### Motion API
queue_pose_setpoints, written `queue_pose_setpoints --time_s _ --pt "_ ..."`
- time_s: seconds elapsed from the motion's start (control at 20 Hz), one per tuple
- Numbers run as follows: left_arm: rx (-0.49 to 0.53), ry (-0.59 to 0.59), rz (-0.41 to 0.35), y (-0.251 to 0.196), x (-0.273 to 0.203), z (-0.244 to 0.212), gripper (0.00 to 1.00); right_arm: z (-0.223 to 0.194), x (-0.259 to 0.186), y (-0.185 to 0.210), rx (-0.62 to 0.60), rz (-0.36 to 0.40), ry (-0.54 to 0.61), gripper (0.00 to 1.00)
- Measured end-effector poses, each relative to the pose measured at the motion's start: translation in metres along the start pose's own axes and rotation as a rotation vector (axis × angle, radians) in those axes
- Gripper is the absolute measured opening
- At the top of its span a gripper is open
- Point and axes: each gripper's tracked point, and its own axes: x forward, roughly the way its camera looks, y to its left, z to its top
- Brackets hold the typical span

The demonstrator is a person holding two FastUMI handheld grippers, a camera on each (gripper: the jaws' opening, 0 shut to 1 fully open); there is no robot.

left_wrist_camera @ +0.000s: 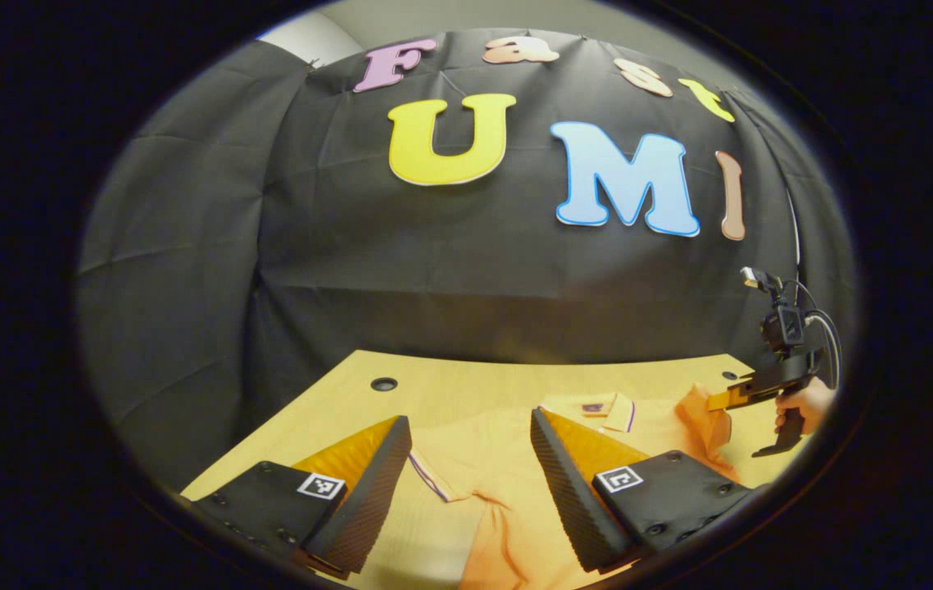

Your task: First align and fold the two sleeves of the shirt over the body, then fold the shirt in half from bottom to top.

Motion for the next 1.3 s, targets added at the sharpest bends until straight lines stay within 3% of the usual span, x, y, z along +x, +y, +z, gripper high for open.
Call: queue_pose_setpoints --time_s 0.4,0.65,0.75,0.8,0.85,0.9,1.05,1.3 --pt "0.042 0.015 0.028 0.034 0.035 -0.015 0.94 -0.022 0.010 0.032 -0.067 0.016 0.049 0.07" --pt "0.071 0.003 0.044 0.036 0.053 -0.015 0.94 -0.021 0.010 0.036 -0.051 0.033 0.049 0.17" --pt "0.068 0.019 0.036 0.031 0.060 -0.021 0.94 -0.016 0.003 0.034 -0.058 0.031 0.032 0.43" --pt "0.066 0.029 0.034 0.030 0.064 -0.025 0.94 -0.012 -0.005 0.036 -0.058 0.039 0.025 0.45" --pt "0.066 0.036 0.034 0.028 0.068 -0.028 0.94 -0.011 -0.011 0.034 -0.058 0.039 0.017 0.54" --pt "0.068 0.043 0.032 0.027 0.072 -0.031 0.94 -0.006 -0.023 0.034 -0.059 0.042 0.003 0.54" --pt "0.077 0.072 0.026 0.023 0.086 -0.044 0.94 0.006 -0.048 0.035 -0.076 0.047 -0.049 0.88" --pt "0.057 0.159 0.039 0.031 0.112 -0.076 0.94 0.026 -0.108 0.038 -0.128 0.047 -0.178 0.97"
